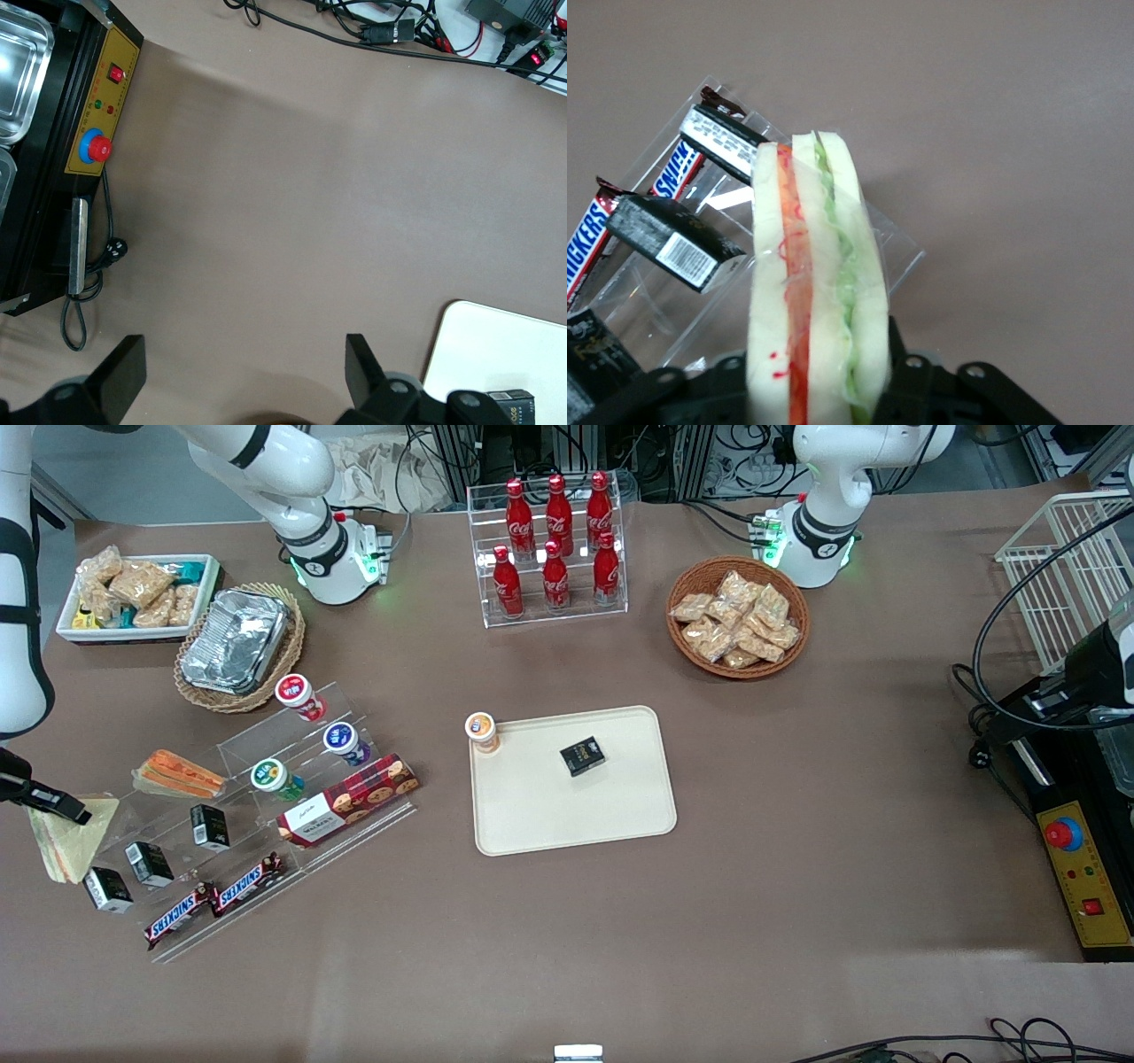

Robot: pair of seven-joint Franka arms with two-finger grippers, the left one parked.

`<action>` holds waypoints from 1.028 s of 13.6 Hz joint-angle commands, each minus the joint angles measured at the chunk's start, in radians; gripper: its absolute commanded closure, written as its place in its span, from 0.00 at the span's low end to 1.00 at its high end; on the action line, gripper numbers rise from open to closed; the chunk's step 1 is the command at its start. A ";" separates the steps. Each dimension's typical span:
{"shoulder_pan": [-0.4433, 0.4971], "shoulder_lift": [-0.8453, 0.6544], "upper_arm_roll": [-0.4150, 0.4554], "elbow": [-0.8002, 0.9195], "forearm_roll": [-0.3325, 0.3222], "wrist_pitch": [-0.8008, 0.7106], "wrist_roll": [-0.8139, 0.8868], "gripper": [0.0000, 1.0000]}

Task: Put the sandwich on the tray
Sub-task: 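Lower the right gripper over the sandwich and close on it, then lift the sandwich with the right gripper and carry it toward the cream tray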

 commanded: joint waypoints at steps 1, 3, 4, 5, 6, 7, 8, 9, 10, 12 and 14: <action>0.002 -0.004 0.002 0.002 0.028 0.009 -0.017 1.00; 0.006 -0.041 0.011 0.014 0.025 -0.010 -0.018 1.00; 0.025 -0.073 0.021 0.019 0.022 -0.062 -0.012 1.00; 0.049 -0.113 0.021 0.037 0.019 -0.155 0.000 1.00; 0.075 -0.145 0.021 0.051 0.017 -0.256 0.029 1.00; 0.104 -0.170 0.021 0.071 0.014 -0.322 0.067 1.00; 0.145 -0.191 0.021 0.086 -0.010 -0.379 0.078 1.00; 0.191 -0.205 0.021 0.097 -0.044 -0.437 0.080 1.00; 0.254 -0.221 0.021 0.099 -0.083 -0.493 0.081 1.00; 0.345 -0.245 0.022 0.099 -0.096 -0.525 0.100 1.00; 0.452 -0.262 0.027 0.100 -0.096 -0.547 0.248 1.00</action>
